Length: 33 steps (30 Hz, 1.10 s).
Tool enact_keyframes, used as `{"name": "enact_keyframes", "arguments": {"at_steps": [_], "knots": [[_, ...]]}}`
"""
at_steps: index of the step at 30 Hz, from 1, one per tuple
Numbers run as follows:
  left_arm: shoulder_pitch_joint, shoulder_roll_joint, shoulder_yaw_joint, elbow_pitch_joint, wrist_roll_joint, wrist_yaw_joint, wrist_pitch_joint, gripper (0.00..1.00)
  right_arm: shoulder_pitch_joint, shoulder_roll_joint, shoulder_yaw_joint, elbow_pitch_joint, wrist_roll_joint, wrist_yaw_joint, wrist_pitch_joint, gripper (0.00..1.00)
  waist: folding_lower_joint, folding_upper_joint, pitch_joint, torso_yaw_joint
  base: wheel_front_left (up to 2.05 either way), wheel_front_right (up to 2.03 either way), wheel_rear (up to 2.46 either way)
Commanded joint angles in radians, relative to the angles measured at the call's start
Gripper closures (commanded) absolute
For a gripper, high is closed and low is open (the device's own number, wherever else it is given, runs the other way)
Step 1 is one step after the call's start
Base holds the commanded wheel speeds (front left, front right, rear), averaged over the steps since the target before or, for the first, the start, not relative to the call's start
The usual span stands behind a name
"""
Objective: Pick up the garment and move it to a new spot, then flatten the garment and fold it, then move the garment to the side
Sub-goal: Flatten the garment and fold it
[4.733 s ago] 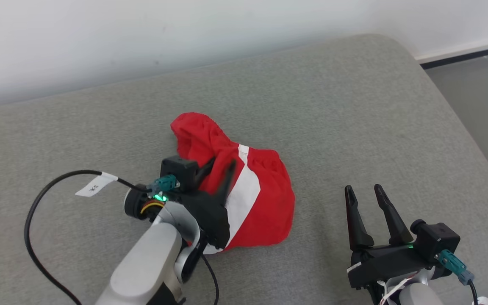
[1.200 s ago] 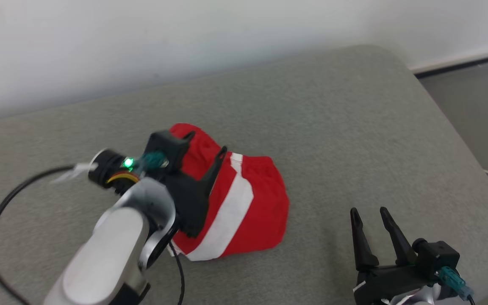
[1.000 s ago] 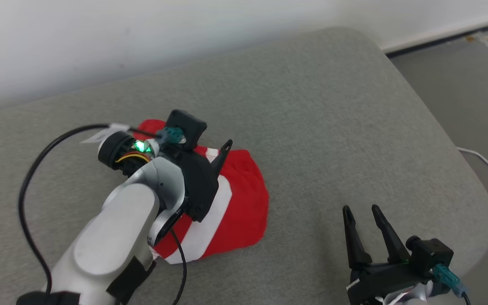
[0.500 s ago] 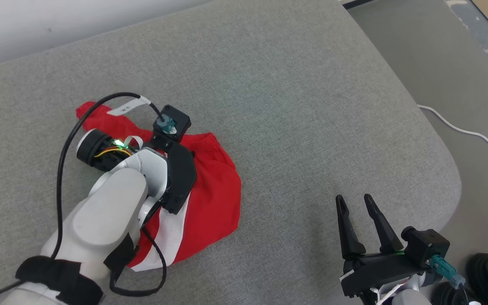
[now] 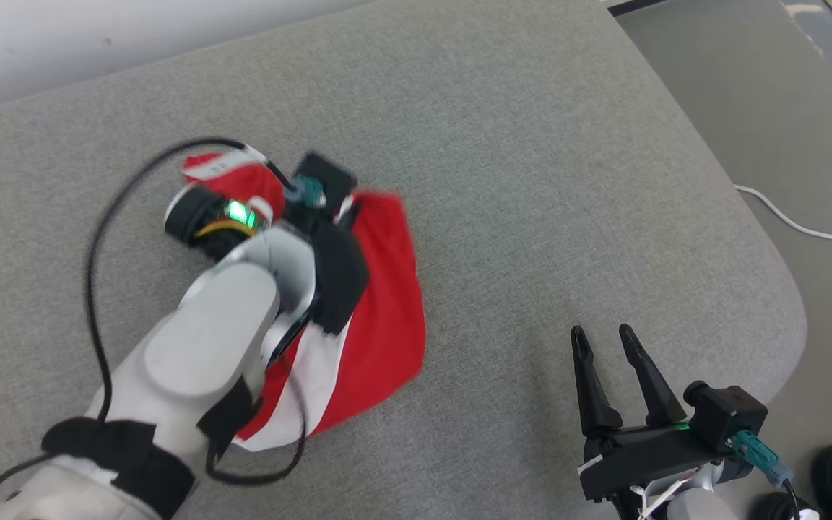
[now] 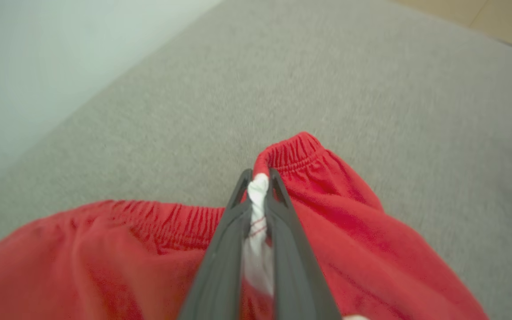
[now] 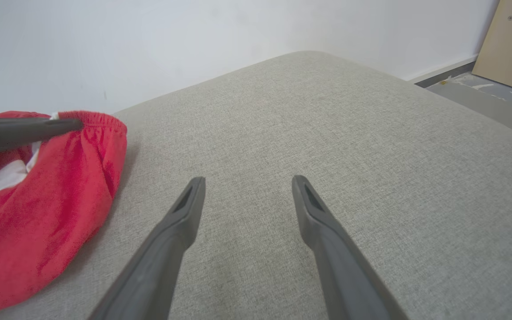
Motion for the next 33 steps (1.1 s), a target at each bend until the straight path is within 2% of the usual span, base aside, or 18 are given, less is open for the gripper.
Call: {"name": "enact_keyframes", "arguments": {"at_steps": [1, 7, 12, 16, 23, 29, 33], "knots": [[-0.025, -0.017, 0.017, -0.014, -0.014, 0.007, -0.038, 1.00, -0.010, 0.000, -0.002, -0.004, -0.005, 0.003, -0.005, 0.00, -0.0001, -0.0001, -0.007, 0.007, 0.00, 0.00, 0.00], [-0.086, -0.092, 0.161, -0.089, -0.096, 0.041, -0.327, 1.00, -0.001, 0.000, -0.012, -0.002, -0.022, 0.003, -0.005, 0.00, -0.0001, -0.0001, -0.040, 0.044, 0.00, 0.00, 0.00], [-0.118, -0.137, 0.248, -0.190, -0.188, 0.035, -0.473, 1.00, 0.012, 0.001, -0.031, 0.004, -0.045, 0.003, -0.005, 0.00, -0.0001, -0.0001, -0.087, 0.097, 0.00, 0.00, 0.00], [-0.084, -0.153, 0.311, -0.279, -0.281, 0.069, -0.510, 1.00, 0.029, 0.000, -0.049, 0.006, -0.067, 0.003, -0.003, 0.00, -0.0001, -0.0001, -0.125, 0.153, 0.00, 0.00, 0.00], [0.128, -0.146, 0.295, -0.269, -0.340, 0.145, -0.515, 1.00, 0.040, 0.000, -0.068, 0.007, -0.097, 0.003, -0.001, 0.00, -0.0001, -0.0001, -0.159, 0.284, 0.00, 0.00, 0.00], [0.406, -0.102, 0.347, -0.250, -0.382, 0.169, -0.521, 1.00, 0.042, 0.000, -0.079, -0.002, -0.112, 0.003, 0.012, 0.00, -0.0001, -0.0001, -0.161, 0.381, 0.00, 0.00, 0.00], [0.505, -0.086, 0.381, -0.249, -0.385, 0.178, -0.523, 1.00, 0.045, 0.000, -0.083, -0.005, -0.118, 0.003, 0.018, 0.00, -0.0001, -0.0001, -0.162, 0.420, 0.00, 0.00, 0.00]]}}
